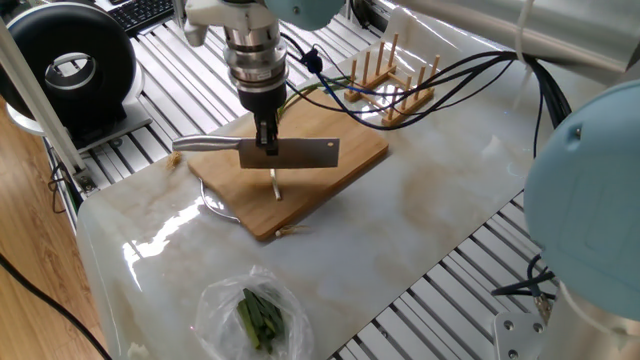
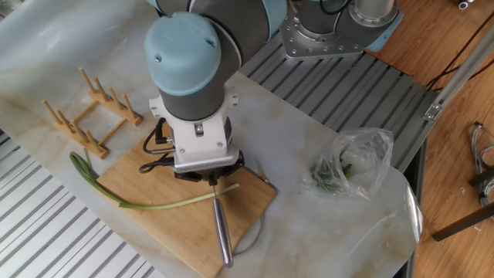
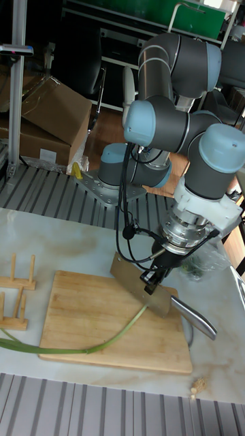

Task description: Chop the green garlic

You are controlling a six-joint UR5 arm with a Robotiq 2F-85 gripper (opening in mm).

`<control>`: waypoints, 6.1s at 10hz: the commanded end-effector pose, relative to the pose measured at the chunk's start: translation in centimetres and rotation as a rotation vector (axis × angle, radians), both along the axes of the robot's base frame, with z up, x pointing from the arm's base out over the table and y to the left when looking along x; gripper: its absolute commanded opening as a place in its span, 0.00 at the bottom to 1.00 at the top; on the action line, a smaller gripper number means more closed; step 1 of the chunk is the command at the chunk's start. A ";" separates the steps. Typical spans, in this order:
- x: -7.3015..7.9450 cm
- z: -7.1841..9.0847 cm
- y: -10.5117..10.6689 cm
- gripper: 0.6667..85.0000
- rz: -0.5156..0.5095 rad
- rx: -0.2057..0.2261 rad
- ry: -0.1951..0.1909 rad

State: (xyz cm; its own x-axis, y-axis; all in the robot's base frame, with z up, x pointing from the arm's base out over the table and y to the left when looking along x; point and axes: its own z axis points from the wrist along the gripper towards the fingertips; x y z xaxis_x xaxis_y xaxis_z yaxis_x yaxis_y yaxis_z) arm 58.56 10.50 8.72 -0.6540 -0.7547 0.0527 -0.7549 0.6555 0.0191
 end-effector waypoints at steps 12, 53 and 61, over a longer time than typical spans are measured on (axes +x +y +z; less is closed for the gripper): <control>2.3 0.8 0.7 0.01 -0.012 0.076 -0.057; -0.3 -3.1 2.5 0.01 -0.062 0.038 -0.015; 1.6 -2.7 2.7 0.01 -0.089 0.085 -0.061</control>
